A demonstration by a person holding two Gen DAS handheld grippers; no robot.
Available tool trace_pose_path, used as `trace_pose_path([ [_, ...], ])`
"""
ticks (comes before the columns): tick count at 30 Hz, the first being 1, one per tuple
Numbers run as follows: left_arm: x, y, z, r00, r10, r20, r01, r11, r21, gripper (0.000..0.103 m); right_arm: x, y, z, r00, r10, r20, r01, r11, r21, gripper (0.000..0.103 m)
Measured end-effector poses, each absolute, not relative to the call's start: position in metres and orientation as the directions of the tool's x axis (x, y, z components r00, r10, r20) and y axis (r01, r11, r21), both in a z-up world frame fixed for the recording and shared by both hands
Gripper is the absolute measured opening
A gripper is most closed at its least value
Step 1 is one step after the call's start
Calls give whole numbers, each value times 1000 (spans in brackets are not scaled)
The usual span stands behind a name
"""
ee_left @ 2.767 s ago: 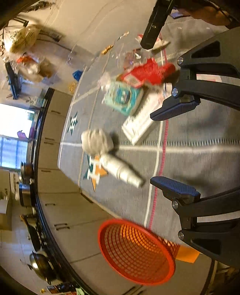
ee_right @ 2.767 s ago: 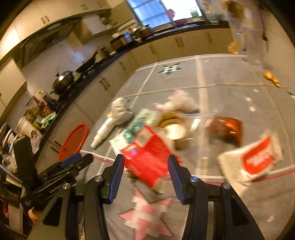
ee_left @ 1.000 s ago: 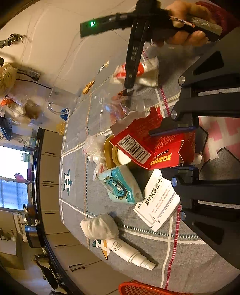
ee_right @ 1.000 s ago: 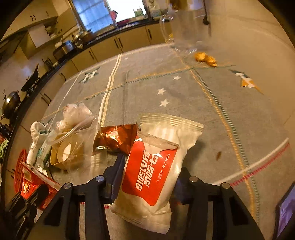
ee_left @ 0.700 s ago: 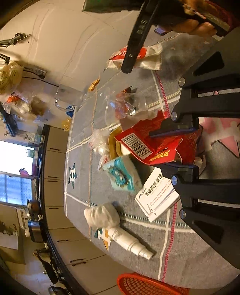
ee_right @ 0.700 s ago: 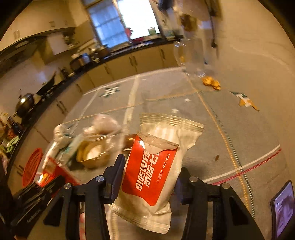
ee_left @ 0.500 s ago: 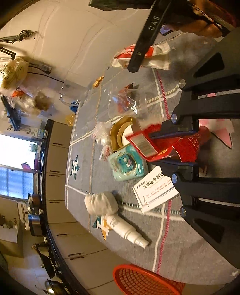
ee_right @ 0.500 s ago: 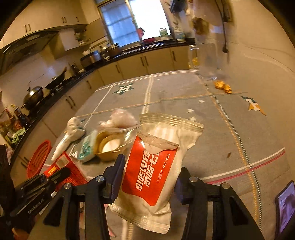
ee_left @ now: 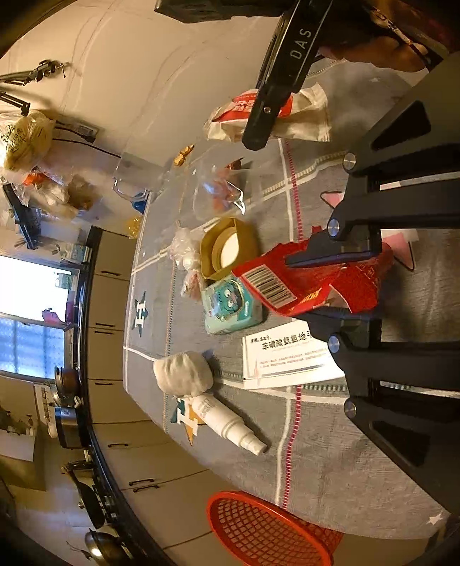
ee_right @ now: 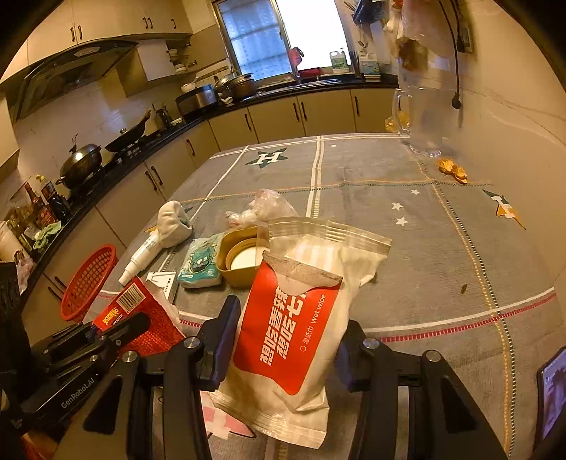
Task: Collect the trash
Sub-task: 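Lift and carry the red box and wet-wipe pack over the red basket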
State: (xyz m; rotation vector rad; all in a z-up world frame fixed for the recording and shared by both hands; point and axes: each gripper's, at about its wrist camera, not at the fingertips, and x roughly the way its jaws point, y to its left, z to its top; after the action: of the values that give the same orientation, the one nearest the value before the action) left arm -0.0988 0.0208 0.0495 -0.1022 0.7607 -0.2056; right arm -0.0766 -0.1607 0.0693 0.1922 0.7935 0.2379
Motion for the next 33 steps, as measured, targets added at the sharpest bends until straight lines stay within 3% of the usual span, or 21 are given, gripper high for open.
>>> trace_pose_path([
  [33, -118, 62, 93, 791, -196, -580, 84, 973, -215, 15, -91, -128, 72, 647, 370, -666, -259, 929, 264, 51],
])
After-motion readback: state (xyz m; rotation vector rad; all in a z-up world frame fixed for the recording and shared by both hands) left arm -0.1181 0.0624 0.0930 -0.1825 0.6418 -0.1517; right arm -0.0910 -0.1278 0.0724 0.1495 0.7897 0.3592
